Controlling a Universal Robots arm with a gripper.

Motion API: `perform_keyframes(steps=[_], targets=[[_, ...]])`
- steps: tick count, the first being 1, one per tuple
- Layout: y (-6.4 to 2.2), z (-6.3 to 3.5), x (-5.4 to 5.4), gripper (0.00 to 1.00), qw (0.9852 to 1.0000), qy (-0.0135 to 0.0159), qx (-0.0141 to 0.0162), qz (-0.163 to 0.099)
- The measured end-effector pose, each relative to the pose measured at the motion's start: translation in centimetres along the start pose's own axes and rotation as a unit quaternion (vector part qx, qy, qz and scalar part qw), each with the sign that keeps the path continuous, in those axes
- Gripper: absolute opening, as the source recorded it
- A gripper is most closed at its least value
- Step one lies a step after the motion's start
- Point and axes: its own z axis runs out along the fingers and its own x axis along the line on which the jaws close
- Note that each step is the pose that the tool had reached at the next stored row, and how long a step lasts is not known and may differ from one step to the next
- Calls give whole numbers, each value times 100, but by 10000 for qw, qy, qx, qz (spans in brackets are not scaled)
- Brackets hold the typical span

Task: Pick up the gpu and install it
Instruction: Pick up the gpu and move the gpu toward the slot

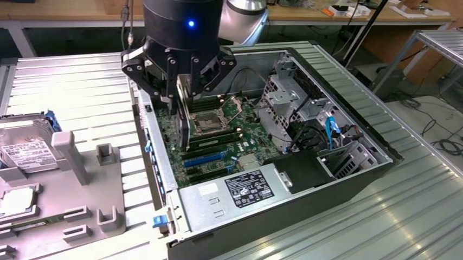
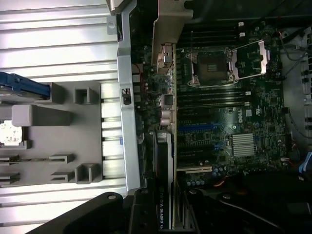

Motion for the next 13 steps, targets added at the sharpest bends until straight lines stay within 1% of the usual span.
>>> perform_keyframes(steps=[2,4,8,13], targets=[[4,1,-40,27,10000,0,1,0],[12,3,-106,27,10000,0,0,0],[30,7,-253,27,10000,0,0,0],[62,14,-475,27,10000,0,0,0]])
